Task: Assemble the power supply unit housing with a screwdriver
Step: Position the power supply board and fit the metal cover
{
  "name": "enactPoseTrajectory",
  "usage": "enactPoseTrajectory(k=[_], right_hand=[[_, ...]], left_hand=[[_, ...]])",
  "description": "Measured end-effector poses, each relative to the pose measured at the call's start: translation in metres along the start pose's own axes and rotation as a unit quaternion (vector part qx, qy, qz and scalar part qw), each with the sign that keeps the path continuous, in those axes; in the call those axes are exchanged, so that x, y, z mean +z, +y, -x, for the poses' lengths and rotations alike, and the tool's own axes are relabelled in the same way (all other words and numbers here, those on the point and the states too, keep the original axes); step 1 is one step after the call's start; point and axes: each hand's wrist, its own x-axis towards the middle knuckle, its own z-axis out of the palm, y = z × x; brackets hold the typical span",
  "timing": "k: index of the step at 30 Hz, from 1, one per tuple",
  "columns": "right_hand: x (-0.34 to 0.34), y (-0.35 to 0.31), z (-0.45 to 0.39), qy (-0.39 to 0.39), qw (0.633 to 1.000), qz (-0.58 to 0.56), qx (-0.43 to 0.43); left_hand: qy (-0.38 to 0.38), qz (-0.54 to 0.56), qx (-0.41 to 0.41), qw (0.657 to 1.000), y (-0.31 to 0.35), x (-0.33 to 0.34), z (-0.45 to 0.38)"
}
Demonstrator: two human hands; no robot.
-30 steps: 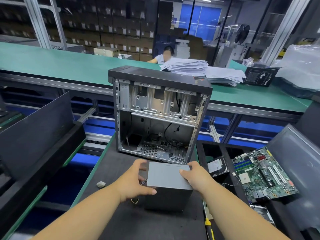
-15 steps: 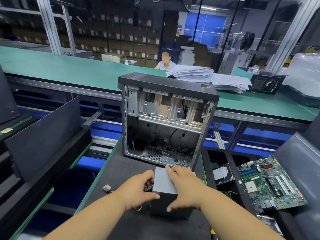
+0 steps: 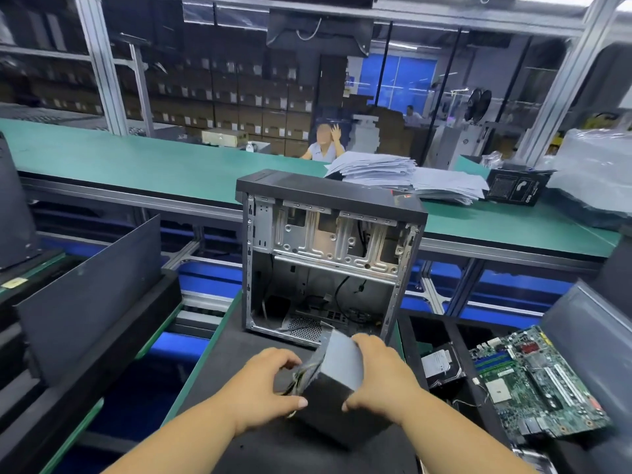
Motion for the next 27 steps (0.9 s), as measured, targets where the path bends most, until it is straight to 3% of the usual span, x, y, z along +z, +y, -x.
enactPoseTrajectory(k=[5, 11, 14, 19, 22, 27], right_hand=[[-0.023, 0.003, 0.001, 0.074, 0.984, -0.157, 0.043], [-0.025, 0.008, 0.004, 0.088, 0.922, -0.366, 0.086], [-0.021, 0.014, 0.010, 0.078, 0.899, -0.424, 0.074], [-0.015, 0.019, 0.022, 0.033, 0.869, -0.492, 0.042], [-0.011, 0.020, 0.028, 0.007, 0.837, -0.547, 0.025], [-0.005, 0.029, 0.032, -0.046, 0.785, -0.617, 0.028]], left_hand=[[0.109, -0.007, -0.012, 0.994, -0.006, -0.015, 0.000], [0.193, 0.060, -0.106, 0.974, -0.014, -0.010, -0.003], [0.131, 0.156, -0.143, 0.969, -0.017, -0.002, -0.004], [-0.104, 0.362, -0.155, 0.913, -0.003, 0.006, -0.002], [-0.113, 0.435, -0.117, 0.885, 0.011, 0.009, 0.002], [-0.074, 0.481, -0.100, 0.868, 0.024, 0.007, -0.003]])
